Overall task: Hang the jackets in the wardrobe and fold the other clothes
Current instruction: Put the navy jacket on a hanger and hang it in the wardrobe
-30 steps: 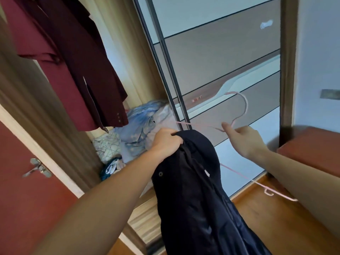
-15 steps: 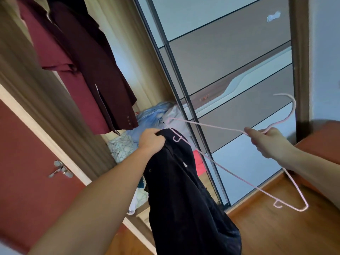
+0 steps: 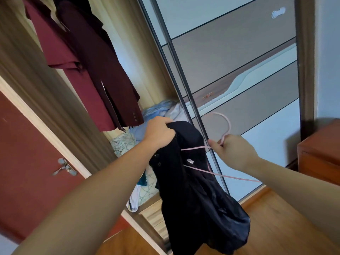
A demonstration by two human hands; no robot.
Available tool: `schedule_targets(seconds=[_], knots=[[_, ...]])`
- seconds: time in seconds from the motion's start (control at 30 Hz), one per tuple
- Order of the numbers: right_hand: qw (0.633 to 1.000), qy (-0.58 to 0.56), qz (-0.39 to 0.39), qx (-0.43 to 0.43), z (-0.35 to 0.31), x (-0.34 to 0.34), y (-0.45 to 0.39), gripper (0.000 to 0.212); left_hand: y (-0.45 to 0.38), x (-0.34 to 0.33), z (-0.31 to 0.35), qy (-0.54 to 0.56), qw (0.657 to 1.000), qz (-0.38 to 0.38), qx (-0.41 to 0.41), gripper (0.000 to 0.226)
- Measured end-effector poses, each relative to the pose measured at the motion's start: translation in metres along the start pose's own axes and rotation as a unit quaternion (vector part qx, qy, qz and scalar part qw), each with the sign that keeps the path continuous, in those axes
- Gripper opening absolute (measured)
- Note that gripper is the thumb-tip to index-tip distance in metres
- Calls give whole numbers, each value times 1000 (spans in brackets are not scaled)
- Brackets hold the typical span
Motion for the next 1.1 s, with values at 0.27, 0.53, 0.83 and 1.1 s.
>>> schedule_targets(seconds=[0.27, 0.53, 0.83, 1.1], knots=[[987, -122, 87, -64, 24, 33, -5, 55, 2, -15, 7, -68, 994, -73, -43, 20], [981, -154, 114, -36, 23, 57, -6, 55, 24, -54, 40, -81, 976, -176, -95, 16], [983, -108, 147, -37, 51, 59, 0, 45, 44, -69, 74, -66, 965, -157, -201, 37], [969, 77, 84, 219, 43, -12, 43, 38, 25, -43, 67, -84, 973, -62, -207, 27]])
Point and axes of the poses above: each hand's wrist, its own y-axis away from the middle knuckle, its own x-axis out of the back of the hand, z = x × y, the point moved 10 cm from there along -y, towards the middle knuckle, and after that the axes turned 8 degrees about x, right-handed, at the moved point
